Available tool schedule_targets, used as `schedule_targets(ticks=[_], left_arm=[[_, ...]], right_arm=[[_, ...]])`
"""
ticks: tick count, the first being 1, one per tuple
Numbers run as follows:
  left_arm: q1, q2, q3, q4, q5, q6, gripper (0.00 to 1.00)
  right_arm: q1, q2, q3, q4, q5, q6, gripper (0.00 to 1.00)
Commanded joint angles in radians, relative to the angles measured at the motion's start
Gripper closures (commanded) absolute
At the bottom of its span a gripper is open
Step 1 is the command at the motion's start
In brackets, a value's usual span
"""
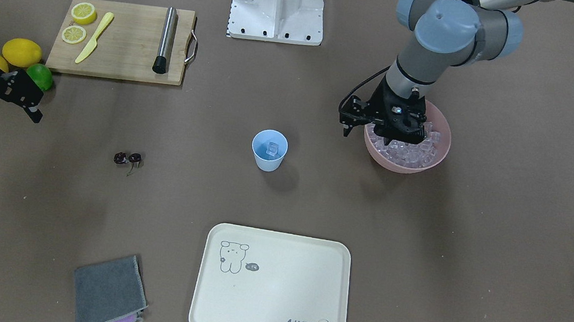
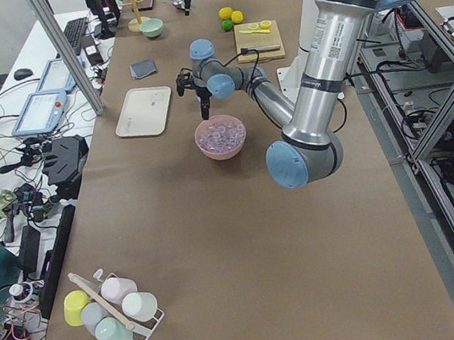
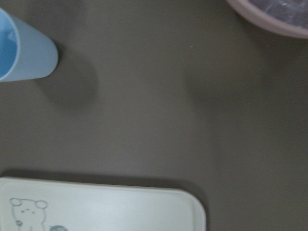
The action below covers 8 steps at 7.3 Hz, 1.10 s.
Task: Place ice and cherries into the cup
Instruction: 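Move the left gripper back over the pink ice bowl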
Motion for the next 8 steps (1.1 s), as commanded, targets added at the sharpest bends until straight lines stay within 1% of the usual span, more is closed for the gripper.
schedule_targets(ticks=[1,2,4,5,6,8], left_arm=[[0.002,0.055,-0.002,-0.020,-0.004,0.012,0.03],[-0.001,0.084,-0.009,-0.022,-0.009,0.056,0.03],[-0.001,0.096,-0.002,-0.029,-0.004,0.067,0.03],[-0.001,0.098,0.000,-0.029,-0.004,0.068,0.11],[0.000,0.098,0.006,-0.031,-0.002,0.067,0.23],[0.000,0.099,0.014,-0.045,-0.006,0.067,0.23]], right_arm=[[-0.002,0.004,0.000,0.000,-0.008,0.000,0.01],[-0.002,0.004,0.001,0.000,-0.014,0.000,0.01],[-0.003,0.002,0.012,0.000,-0.014,0.000,0.01],[-0.003,0.002,0.015,0.000,-0.014,0.001,0.01],[-0.003,0.001,0.015,0.000,-0.016,0.000,0.01],[-0.006,0.001,0.018,0.000,-0.016,0.003,0.01]])
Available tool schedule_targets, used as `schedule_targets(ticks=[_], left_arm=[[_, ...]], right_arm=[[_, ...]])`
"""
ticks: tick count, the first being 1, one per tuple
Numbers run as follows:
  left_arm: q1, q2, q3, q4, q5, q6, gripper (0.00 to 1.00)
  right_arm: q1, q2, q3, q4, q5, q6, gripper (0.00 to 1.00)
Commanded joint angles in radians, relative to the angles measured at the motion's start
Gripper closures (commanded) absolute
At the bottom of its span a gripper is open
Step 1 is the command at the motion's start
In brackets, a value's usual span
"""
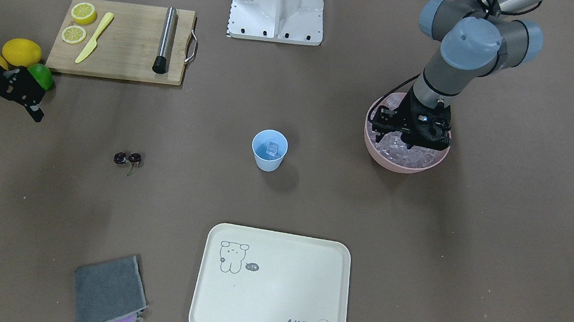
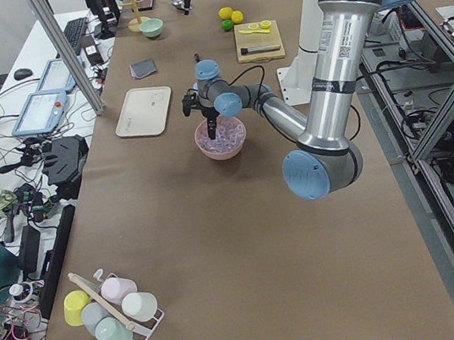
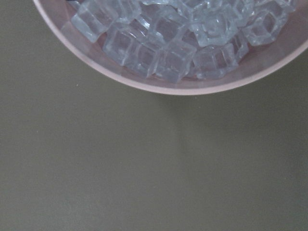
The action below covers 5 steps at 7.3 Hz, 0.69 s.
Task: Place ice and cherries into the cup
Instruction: 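Lower the left gripper into the bowl and grasp another ice cube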
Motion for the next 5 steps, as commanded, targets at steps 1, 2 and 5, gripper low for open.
schedule_targets(ticks=[1,2,5], left_arm=[[0.000,0.001,0.005,-0.007,-0.005,-0.002,0.23],[0.000,0.024,-0.003,-0.012,-0.004,-0.002,0.23],[0.000,0.027,-0.006,-0.018,-0.001,-0.010,0.63]], right_arm=[[-0.001,-0.002,0.006,0.000,0.000,0.004,0.01],[-0.001,-0.003,0.008,0.000,0.000,0.005,0.01],[-0.015,0.000,0.008,0.000,-0.017,0.010,0.01]])
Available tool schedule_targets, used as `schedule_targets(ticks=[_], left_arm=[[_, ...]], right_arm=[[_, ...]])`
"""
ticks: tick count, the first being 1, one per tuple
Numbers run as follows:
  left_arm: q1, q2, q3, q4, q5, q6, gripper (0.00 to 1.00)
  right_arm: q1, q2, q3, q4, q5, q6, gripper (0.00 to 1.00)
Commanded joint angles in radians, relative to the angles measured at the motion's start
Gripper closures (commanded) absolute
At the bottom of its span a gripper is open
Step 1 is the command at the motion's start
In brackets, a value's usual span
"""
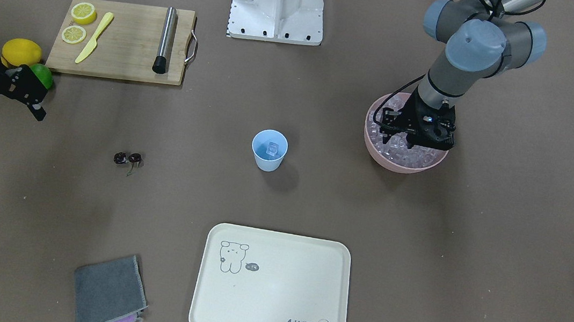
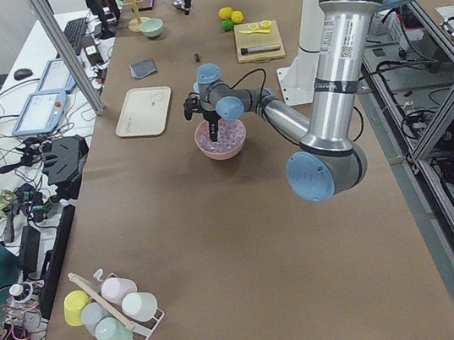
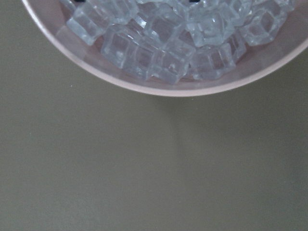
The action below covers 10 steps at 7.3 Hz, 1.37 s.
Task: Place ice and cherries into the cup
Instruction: 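Lower the left gripper into the bowl and grasp another ice cube, then carry the second ice cube with the left gripper over the cup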
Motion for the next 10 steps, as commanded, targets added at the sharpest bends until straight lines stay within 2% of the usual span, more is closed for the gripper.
schedule_targets(ticks=[1,3,4,5,6,7,8,9,10], left_arm=[[0.000,0.000,-0.001,-0.001,0.003,-0.002,0.72],[0.000,0.000,-0.009,0.001,0.001,-0.004,0.86],[-0.006,0.002,-0.047,0.010,-0.005,0.001,1.00],[-0.049,-0.016,-0.079,0.081,-0.037,0.007,1.00],[-0.076,-0.073,-0.096,0.144,-0.059,0.007,1.00],[-0.071,-0.204,-0.048,0.166,-0.054,-0.001,1.00],[-0.046,-0.351,0.051,0.163,-0.053,-0.011,1.00],[0.016,-0.441,0.118,0.157,-0.012,-0.084,1.00],[0.050,-0.489,0.161,0.154,0.039,-0.094,1.00]], right_arm=[[-0.012,0.003,0.000,0.000,-0.013,0.006,0.01],[-0.014,0.003,0.000,0.000,-0.015,0.006,0.01],[-0.015,0.003,0.002,0.000,-0.019,0.004,0.01],[-0.015,0.005,0.005,0.000,-0.018,0.004,0.01],[-0.015,0.005,0.006,-0.002,-0.019,0.004,0.01],[-0.021,0.005,0.008,-0.002,-0.018,0.006,0.01],[-0.041,0.011,0.008,-0.002,-0.021,0.007,0.01],[-0.046,0.020,0.006,-0.002,-0.021,0.007,0.01],[-0.046,0.020,0.003,-0.002,-0.019,0.006,0.01]])
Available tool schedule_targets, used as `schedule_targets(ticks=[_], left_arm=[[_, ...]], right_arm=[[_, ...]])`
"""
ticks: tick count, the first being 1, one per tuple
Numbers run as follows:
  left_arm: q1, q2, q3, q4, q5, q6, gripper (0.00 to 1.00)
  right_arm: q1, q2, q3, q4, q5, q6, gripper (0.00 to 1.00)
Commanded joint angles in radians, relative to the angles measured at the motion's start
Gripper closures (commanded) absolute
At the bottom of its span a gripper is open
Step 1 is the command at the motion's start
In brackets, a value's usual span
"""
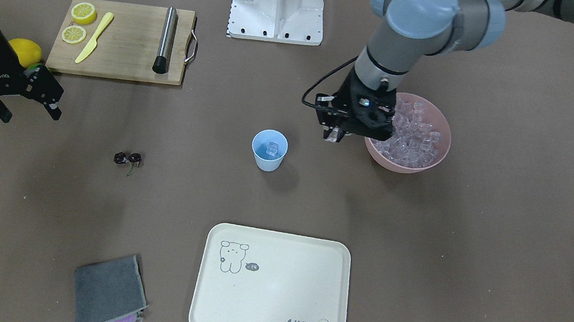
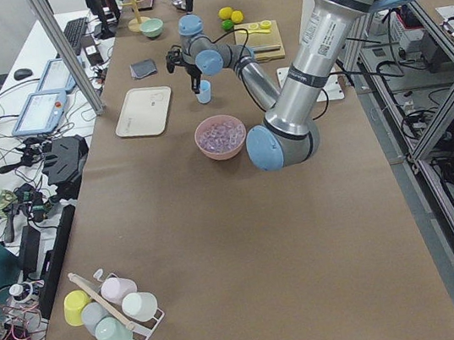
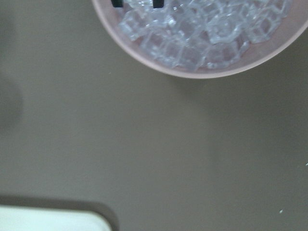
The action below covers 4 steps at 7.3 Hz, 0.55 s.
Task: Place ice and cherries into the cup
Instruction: 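Carry the second ice cube with the left gripper over the cup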
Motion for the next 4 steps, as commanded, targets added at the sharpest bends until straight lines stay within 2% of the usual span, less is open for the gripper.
schedule_targets(ticks=[1,2,4], left_arm=[[0.073,-0.098,0.091,-0.009,0.063,-0.036,1.00],[0.123,-0.113,0.114,-0.052,0.165,-0.050,1.00],[0.130,-0.139,0.166,-0.063,0.177,-0.053,1.00]], right_arm=[[-0.002,0.004,-0.003,-0.002,0.001,-0.003,0.01],[-0.004,0.004,-0.003,-0.002,0.001,-0.003,0.01],[-0.002,-0.001,-0.003,0.000,0.002,-0.001,0.01]])
